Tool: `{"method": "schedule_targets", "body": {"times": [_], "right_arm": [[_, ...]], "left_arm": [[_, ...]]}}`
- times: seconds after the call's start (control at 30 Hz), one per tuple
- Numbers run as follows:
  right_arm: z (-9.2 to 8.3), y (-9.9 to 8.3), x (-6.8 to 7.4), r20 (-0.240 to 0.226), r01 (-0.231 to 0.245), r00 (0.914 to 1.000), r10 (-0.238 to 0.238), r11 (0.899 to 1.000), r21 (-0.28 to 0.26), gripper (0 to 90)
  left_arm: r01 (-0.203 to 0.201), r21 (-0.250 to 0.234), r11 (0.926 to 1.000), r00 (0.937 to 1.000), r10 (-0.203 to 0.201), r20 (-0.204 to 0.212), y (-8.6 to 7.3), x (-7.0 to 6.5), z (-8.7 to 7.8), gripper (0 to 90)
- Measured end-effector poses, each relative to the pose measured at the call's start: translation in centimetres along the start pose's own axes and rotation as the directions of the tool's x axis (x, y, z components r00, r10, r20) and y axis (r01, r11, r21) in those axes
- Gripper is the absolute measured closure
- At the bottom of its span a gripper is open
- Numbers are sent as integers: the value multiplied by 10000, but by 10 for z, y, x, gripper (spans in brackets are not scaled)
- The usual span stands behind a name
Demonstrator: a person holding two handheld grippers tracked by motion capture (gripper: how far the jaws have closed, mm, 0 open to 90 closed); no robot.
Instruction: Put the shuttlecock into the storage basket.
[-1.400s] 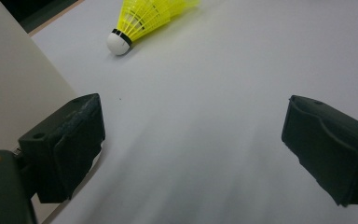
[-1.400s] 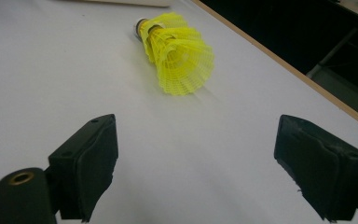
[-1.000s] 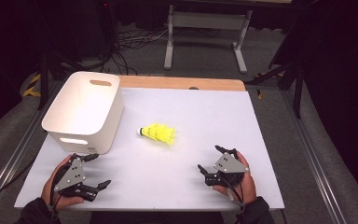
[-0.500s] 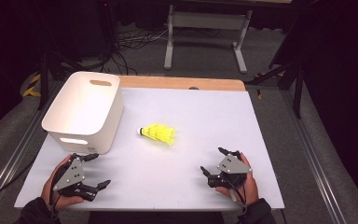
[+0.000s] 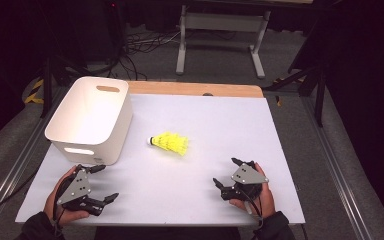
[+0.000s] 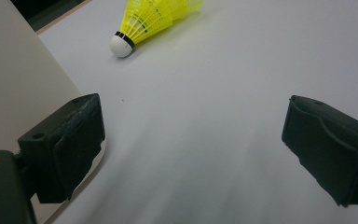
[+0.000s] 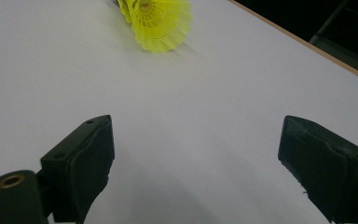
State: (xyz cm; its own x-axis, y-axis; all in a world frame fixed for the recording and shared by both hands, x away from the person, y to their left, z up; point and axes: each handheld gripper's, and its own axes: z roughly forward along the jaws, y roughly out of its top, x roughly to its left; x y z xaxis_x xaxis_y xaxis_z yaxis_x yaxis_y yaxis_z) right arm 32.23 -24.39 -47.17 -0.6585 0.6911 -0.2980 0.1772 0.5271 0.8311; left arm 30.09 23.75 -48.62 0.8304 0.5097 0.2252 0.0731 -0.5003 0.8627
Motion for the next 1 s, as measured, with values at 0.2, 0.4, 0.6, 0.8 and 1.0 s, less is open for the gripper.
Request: {"method": "schedule_targets", "body": {"times": [0.2,0.4,0.6,0.8,1.0], "right_arm": [[2,0,1,-158,-118,9998,118,9999,8,116],[6,5,0,-167,-148,9998,148,9999,-11,116],[14,14,-1,-251,-43,9997,43,10000,-18,116],[23,21,1,-450,-48,9990,47,10000,-30,119],[27,25,-2,-438,-374,9984,369,9992,-104,127]], "left_arm": [[-84,35,10000,9999,84,-80,2,-2,0,64],[-119,117,9999,9999,121,-117,2,-3,2,64],[-98,43,9999,9998,99,-198,1,-2,0,66],[-167,86,9998,9996,169,-216,2,-2,1,66],[-112,-61,9999,9996,111,-263,4,-3,-2,66]]}}
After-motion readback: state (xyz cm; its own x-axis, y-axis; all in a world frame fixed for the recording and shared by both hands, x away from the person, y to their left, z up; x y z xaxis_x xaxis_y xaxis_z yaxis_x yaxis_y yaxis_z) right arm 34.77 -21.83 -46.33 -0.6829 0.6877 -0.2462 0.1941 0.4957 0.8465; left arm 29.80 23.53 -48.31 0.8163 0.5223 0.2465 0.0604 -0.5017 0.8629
